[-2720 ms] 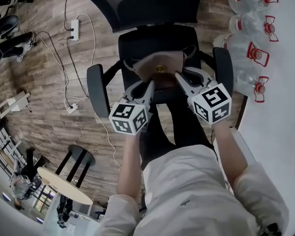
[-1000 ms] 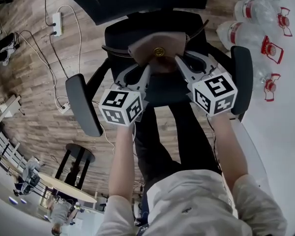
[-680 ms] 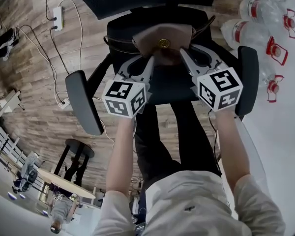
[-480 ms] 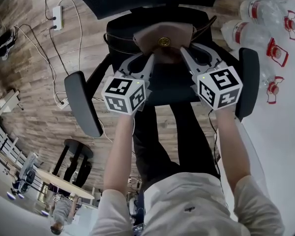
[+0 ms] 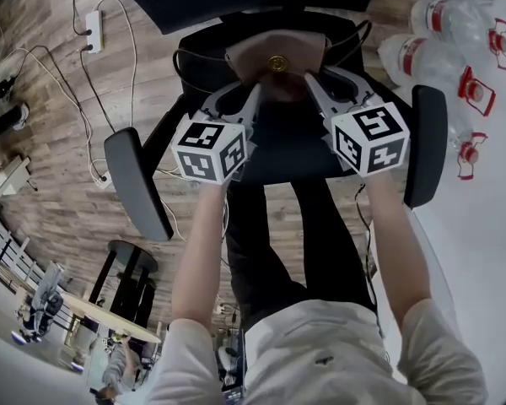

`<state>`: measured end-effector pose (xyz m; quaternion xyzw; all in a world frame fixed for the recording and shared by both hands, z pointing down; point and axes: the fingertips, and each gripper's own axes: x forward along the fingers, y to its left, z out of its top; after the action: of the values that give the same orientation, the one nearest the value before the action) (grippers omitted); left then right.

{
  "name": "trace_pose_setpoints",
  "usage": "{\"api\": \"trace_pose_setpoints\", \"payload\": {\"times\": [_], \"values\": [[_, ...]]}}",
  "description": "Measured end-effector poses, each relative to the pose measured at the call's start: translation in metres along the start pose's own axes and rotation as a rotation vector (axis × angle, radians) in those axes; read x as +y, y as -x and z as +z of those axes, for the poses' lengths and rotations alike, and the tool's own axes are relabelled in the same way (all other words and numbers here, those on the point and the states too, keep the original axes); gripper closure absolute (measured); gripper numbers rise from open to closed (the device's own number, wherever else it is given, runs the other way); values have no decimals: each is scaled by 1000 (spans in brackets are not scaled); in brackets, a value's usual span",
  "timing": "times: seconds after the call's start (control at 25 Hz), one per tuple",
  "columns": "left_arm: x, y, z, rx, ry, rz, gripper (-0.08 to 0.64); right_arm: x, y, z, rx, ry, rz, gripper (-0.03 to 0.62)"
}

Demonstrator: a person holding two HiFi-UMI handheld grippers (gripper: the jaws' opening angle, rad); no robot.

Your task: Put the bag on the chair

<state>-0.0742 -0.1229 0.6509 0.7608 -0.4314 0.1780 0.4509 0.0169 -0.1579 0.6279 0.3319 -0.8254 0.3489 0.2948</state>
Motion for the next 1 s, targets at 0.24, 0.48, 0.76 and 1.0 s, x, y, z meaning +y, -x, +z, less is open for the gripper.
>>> {"api": "trace_pose_setpoints", "payload": {"times": [0.24, 0.48, 0.76, 1.0], "values": [[7, -11, 7, 1, -16, 7, 528, -10, -12, 6, 6, 10, -3, 526], [18, -25, 14, 4, -49, 16, 528, -20, -25, 8, 4, 8, -13, 526], [29, -45, 15, 27, -141, 43, 528, -31, -41, 8, 34, 58, -27, 525], [44, -55, 21, 22, -230, 86, 528, -34, -58, 11, 49, 124, -45, 525]]}}
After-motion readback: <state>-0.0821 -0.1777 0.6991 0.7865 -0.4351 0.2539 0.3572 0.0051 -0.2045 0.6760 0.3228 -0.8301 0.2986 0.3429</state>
